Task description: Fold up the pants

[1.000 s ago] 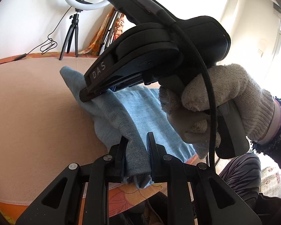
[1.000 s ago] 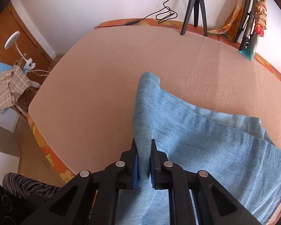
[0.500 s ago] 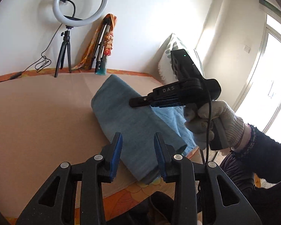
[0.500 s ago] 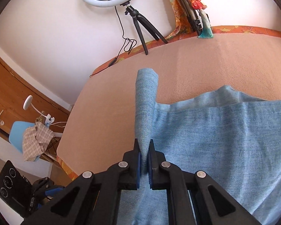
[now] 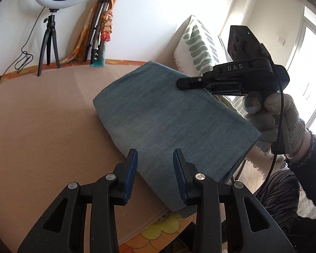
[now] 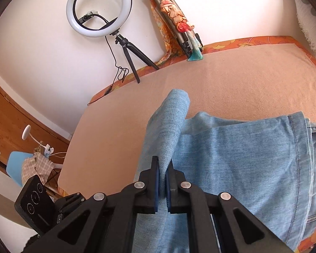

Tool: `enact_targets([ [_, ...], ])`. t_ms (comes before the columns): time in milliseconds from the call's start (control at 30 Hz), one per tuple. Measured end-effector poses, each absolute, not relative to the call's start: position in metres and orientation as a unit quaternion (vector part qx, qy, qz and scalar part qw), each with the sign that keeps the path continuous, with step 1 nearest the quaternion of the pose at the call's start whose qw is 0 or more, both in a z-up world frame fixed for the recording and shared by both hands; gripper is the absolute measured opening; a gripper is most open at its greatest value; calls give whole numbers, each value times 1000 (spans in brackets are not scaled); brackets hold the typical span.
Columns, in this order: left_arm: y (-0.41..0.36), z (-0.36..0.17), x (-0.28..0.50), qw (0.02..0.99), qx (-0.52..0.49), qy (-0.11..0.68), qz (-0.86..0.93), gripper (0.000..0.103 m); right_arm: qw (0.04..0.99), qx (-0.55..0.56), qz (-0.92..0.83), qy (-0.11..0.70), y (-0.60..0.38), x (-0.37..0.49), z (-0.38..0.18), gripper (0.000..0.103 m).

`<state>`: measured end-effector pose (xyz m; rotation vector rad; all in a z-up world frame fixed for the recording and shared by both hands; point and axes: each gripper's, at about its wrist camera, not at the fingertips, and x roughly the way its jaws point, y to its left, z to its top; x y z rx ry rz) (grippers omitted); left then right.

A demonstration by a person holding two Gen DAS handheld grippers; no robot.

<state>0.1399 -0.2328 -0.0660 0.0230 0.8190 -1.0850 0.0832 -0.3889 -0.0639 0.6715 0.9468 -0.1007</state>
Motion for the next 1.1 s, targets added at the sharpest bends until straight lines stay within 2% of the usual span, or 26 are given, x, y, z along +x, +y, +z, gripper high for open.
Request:
enact_targets([
  [467, -290, -78, 117, 748, 51, 380, -542, 33, 831, 311, -149, 436, -473, 8, -55, 2],
  [1100, -345, -102, 90, 704, 96, 410, -571, 33, 806, 299, -204, 468, -525, -21, -100, 2],
])
